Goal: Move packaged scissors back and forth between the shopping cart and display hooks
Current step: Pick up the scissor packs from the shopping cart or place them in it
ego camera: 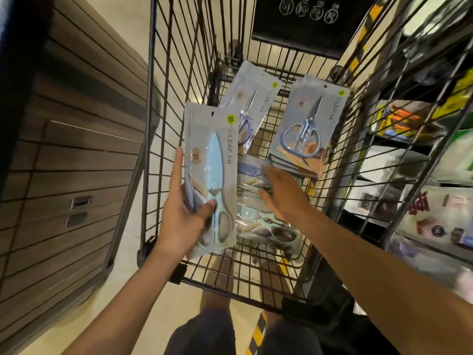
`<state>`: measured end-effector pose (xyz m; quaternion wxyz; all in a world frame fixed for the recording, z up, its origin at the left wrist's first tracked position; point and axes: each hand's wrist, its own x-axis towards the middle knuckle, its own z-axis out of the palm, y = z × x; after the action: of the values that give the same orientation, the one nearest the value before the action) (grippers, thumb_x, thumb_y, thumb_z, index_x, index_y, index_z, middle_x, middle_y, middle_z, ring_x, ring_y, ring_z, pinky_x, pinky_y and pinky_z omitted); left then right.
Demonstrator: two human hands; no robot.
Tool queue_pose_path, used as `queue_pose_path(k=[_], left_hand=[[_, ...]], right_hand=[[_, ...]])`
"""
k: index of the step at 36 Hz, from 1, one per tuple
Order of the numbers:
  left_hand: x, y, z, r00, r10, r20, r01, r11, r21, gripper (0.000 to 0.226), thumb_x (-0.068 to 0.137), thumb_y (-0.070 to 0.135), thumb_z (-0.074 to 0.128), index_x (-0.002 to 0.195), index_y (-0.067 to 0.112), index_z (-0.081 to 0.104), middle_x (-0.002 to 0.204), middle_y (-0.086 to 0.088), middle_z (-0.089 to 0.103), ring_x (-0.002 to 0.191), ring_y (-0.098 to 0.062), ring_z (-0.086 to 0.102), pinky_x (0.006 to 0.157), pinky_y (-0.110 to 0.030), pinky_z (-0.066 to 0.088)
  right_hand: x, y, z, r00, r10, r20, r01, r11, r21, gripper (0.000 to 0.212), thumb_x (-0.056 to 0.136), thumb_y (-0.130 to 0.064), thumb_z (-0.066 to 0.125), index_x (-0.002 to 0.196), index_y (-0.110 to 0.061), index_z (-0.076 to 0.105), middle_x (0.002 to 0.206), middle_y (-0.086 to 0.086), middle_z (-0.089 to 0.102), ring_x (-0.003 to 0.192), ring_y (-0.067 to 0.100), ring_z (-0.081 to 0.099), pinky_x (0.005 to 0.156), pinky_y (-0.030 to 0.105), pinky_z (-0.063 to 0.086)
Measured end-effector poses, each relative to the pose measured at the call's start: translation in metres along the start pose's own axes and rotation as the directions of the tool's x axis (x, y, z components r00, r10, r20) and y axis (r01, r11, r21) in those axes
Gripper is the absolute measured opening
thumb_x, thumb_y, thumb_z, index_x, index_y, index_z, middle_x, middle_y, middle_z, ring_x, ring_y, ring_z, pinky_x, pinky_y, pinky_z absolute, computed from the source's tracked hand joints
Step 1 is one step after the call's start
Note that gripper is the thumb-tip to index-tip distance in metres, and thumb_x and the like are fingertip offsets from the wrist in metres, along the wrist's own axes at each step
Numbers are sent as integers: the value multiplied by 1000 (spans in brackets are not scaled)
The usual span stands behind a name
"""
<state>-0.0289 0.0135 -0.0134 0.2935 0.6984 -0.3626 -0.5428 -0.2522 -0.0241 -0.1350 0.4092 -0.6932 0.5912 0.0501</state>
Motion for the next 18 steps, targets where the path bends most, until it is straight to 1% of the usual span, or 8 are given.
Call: queue_pose_path(k=[2,3,5,7,9,12,15,18], left_hand=[[0,-1,-1,1000,8,2,-8,1000,-7,114,82,-12,72,159,45,11,163,14,30,142,1,36,88,-1,44],[1,0,-2,1000,15,4,-15,1000,0,114,82,-12,72,159,45,11,163,15,30,140,6,37,87,1,43],[2,0,-3,1000,30,3,-30,1000,7,112,82,-12,71,158,45,12,160,20,30,128,22,38,87,3,41],[3,-1,-5,999,33,1,-33,999,5,111,83,-13,71,157,44,12,156,23,31,119,31,38,85,4,41],[5,-2,-7,999,34,-5,-34,999,8,110,83,-13,70,158,42,11,156,23,30,119,31,38,84,4,41],[7,0,-7,999,46,-9,-46,998,33,111,83,-13,70,160,38,10,161,20,25,131,22,35,88,4,39],[7,2,-6,998,49,-34,-46,997,69,111,83,-12,72,161,38,9,159,22,25,120,33,33,84,7,37],[7,3,-6,998,46,-43,-42,994,99,111,84,-10,73,160,41,9,164,17,26,135,15,31,86,7,37]], right_hand=[[8,-1,5,998,-65,3,64,988,-139,62,100,-36,52,154,-11,33,147,14,47,136,31,44,115,42,36],[10,-2,8,997,-76,8,76,982,-172,62,101,-36,52,154,-10,32,146,14,47,135,31,45,115,42,36],[14,-1,16,998,-61,8,61,979,-193,64,100,-38,52,153,-10,31,145,14,46,134,31,44,115,44,35],[17,0,21,999,-40,-19,35,976,-214,63,100,-40,51,151,-8,34,144,16,47,133,32,44,115,45,34],[17,1,22,999,-34,-27,26,971,-239,57,101,-38,49,148,-7,39,141,17,50,130,33,44,114,43,33],[8,1,24,999,-36,-16,32,976,-217,47,99,-36,52,140,-13,49,134,14,53,126,33,44,110,43,35],[-11,3,34,998,-52,-45,42,980,-194,51,90,-41,66,132,-15,55,127,14,52,124,35,45,105,42,38],[-26,2,42,989,-31,-145,28,999,-24,53,81,-35,81,125,-13,61,129,16,49,127,35,41,107,41,38]])
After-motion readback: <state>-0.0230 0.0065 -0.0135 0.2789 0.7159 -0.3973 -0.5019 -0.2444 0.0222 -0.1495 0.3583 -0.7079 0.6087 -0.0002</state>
